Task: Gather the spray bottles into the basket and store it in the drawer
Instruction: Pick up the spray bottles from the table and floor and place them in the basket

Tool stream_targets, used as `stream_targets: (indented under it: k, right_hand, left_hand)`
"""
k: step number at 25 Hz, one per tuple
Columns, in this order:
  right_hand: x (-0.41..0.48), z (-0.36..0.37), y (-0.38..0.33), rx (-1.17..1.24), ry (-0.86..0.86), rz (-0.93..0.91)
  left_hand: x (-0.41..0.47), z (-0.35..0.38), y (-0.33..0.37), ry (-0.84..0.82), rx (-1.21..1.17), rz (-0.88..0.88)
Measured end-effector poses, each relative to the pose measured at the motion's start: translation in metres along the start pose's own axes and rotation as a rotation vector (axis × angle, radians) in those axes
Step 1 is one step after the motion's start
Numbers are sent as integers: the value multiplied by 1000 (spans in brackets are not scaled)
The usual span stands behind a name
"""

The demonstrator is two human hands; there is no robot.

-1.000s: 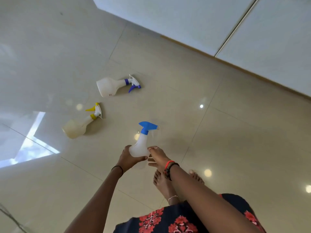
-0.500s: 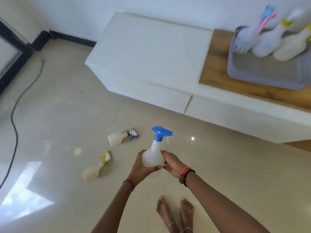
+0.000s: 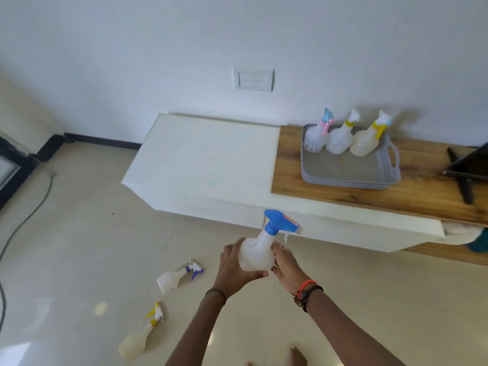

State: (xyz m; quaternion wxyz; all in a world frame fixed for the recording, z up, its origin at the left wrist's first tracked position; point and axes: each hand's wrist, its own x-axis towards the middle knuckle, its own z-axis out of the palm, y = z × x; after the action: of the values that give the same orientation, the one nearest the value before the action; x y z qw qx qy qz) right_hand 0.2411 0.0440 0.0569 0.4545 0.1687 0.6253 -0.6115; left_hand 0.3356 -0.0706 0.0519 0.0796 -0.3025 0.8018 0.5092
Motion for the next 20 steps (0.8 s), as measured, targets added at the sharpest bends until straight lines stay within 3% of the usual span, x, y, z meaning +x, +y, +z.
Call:
stream_targets:
  k: [4,10,20]
  right_hand:
    - [5,-23,-44,55,85,-85]
    - [34,-70,-106,125,137,-146]
    - [106,-151,-210,119,238,-250]
  left_hand:
    - [33,10,44,-40,-113,25]
    - [96,28,107,-34,34,110]
    - [220,75,205,-174,-47,137]
